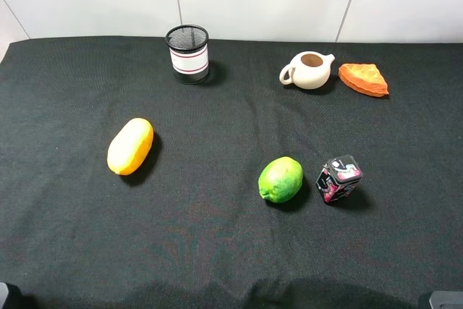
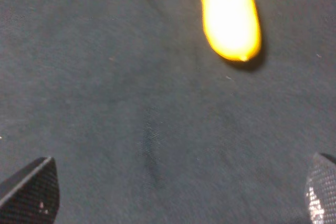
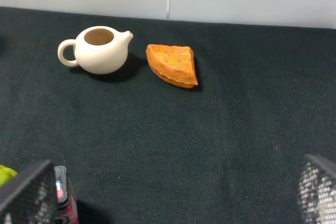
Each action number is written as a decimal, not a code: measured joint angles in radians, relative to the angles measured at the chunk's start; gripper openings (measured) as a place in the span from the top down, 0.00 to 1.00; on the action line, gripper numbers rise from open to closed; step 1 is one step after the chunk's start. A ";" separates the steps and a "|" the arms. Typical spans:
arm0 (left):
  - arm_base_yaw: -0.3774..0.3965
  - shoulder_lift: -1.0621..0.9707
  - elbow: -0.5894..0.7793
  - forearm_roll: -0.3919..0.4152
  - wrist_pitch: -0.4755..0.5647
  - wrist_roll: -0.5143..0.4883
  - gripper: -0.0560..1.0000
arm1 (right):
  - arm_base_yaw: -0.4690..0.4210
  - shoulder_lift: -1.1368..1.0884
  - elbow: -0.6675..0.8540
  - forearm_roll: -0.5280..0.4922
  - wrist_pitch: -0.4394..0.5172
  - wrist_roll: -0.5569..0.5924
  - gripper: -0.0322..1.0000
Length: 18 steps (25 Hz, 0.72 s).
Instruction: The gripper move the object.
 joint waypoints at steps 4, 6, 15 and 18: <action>0.104 -0.066 0.035 -0.006 -0.025 0.079 0.01 | 0.000 0.000 0.000 0.000 0.000 0.000 0.30; 0.145 -0.083 0.042 -0.006 -0.029 0.115 0.01 | 0.000 0.000 0.000 0.000 0.000 0.000 0.30; 0.230 -0.090 0.046 -0.011 -0.039 0.178 0.01 | 0.000 0.000 0.000 0.000 0.000 0.000 0.30; 0.230 -0.114 0.064 -0.012 -0.052 0.179 0.01 | 0.000 0.000 0.000 0.000 0.000 0.000 0.30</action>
